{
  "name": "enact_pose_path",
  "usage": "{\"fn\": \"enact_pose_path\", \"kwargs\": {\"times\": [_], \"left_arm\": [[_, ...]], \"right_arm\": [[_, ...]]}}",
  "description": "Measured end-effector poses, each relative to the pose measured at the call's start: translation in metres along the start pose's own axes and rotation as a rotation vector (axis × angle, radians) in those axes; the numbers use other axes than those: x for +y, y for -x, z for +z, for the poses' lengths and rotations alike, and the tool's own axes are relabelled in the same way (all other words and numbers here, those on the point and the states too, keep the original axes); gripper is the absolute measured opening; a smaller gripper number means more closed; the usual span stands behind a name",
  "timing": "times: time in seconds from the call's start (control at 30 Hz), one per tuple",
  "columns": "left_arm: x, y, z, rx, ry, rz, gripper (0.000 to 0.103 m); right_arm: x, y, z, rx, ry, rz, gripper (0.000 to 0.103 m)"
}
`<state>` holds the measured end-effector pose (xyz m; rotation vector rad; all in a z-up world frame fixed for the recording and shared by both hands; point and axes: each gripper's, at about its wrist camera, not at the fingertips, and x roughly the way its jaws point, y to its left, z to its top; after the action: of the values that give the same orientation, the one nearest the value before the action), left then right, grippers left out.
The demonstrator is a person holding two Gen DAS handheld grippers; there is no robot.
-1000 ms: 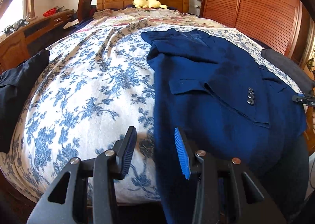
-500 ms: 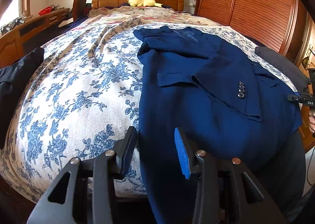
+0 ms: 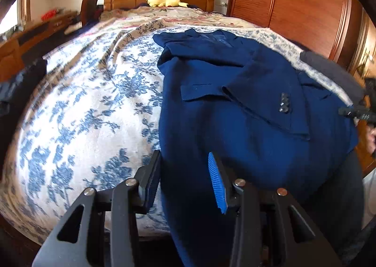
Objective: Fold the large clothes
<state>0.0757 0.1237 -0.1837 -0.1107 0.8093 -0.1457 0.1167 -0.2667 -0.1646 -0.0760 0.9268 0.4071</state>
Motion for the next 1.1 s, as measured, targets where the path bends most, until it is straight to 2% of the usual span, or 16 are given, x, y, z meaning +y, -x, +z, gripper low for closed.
{"fn": "enact_pose_path", "kwargs": {"times": [0.03,0.07,0.1,0.13,0.2,0.37,0.47,0.6,0.67,0.8,0.93,1.03,1.1], "left_arm": [[-0.001,0.002,0.003,-0.001,0.014,-0.034,0.028],[-0.004,0.003,0.005,-0.006,0.007,-0.045,0.022],[-0.008,0.005,0.008,-0.013,-0.010,-0.040,0.011],[-0.013,0.007,0.013,-0.020,-0.024,-0.025,0.004],[-0.018,0.013,0.022,-0.038,-0.033,-0.031,0.002],[-0.037,0.054,0.057,-0.118,-0.089,-0.019,0.001],[-0.045,0.078,0.077,-0.163,-0.117,0.009,0.001],[-0.052,0.104,0.096,-0.200,-0.124,-0.033,0.000],[-0.059,0.120,0.103,-0.239,-0.146,-0.017,0.000],[-0.064,0.149,0.118,-0.297,-0.172,-0.037,0.000],[-0.053,0.134,0.123,-0.262,-0.168,0.031,0.000],[-0.035,0.108,0.105,-0.176,-0.147,0.063,0.001],[-0.023,0.090,0.092,-0.128,-0.121,0.078,0.007]], "right_arm": [[0.000,-0.001,0.000,0.003,-0.002,0.011,0.039],[0.001,-0.001,0.001,0.008,0.006,0.016,0.037],[0.002,0.000,0.003,0.008,0.015,0.013,0.029],[0.003,0.001,0.006,0.008,0.016,0.012,0.018],[0.000,0.006,0.014,-0.007,-0.003,0.035,0.008],[0.013,0.027,0.036,-0.053,0.019,0.090,0.003],[0.027,0.052,0.053,-0.114,0.045,0.120,0.002],[0.041,0.087,0.074,-0.208,0.050,0.159,0.002],[0.050,0.101,0.081,-0.241,0.061,0.171,0.002],[0.064,0.120,0.090,-0.272,0.086,0.200,0.002],[0.069,0.125,0.100,-0.286,0.098,0.173,0.002],[0.066,0.114,0.104,-0.260,0.107,0.145,0.002],[0.062,0.106,0.101,-0.242,0.108,0.136,0.002]]}}
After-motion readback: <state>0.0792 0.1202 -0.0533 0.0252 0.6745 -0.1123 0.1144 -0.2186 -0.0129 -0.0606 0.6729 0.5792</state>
